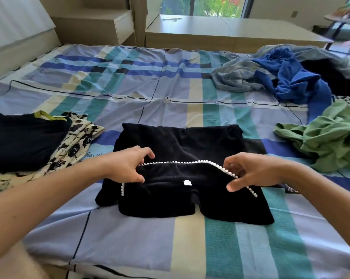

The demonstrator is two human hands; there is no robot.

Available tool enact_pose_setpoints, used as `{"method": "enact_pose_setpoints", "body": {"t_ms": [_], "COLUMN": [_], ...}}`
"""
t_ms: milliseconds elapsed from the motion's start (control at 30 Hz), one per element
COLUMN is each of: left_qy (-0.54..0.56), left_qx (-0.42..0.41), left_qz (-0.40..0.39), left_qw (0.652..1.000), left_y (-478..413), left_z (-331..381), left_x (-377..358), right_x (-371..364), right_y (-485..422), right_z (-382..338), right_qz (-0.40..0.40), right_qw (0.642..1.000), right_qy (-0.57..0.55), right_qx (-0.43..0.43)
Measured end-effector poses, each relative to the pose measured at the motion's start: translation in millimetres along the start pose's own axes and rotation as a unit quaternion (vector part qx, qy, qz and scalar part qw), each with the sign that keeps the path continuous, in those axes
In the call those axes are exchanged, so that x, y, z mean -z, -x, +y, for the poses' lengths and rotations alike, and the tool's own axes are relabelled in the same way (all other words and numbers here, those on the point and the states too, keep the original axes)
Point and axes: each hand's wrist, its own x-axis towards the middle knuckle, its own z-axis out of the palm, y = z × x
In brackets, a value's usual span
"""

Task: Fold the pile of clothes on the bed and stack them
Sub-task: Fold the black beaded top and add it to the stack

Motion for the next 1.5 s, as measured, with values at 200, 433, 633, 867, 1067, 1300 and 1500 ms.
{"method": "enact_pose_setpoints", "body": {"t_ms": [200, 433, 633, 867, 1067, 1300, 1500], "left_qy": [-0.087, 0.022, -0.069, -0.09, -0.034, -0.028, -0.204], "left_qx": [-0.018, -0.064, 0.02, 0.072, -0.042, -0.269, -0.253], "left_qz": [-0.083, 0.164, 0.151, 0.092, 0.243, 0.136, 0.105], "left_qw": [0.993, 0.984, 0.986, 0.989, 0.969, 0.953, 0.94], "left_y": [-0.1, -33.3, -84.6, -96.4, -81.6, -51.9, -62.1], "left_z": [6.8, 13.9, -4.7, -35.5, 28.9, 163.5, 192.9], "left_x": [2.8, 7.7, -10.5, -24.0, 7.8, -43.1, -62.2], "right_x": [7.1, 11.3, -7.8, 0.6, 9.4, 20.0, 17.2], "right_y": [-4.8, -35.6, -69.0, -65.4, -67.3, -70.3, -65.6], "right_z": [-8.4, 4.8, 31.8, 53.0, 48.4, 56.8, 59.1], "right_qz": [-0.111, 0.278, 0.15, 0.144, 0.326, 0.29, 0.235], "right_qw": [0.992, 0.96, 0.977, 0.965, 0.93, 0.911, 0.908], "right_qy": [0.036, 0.028, 0.121, 0.158, 0.015, -0.186, -0.25], "right_qx": [-0.043, -0.01, -0.088, -0.151, -0.166, -0.226, -0.241]}}
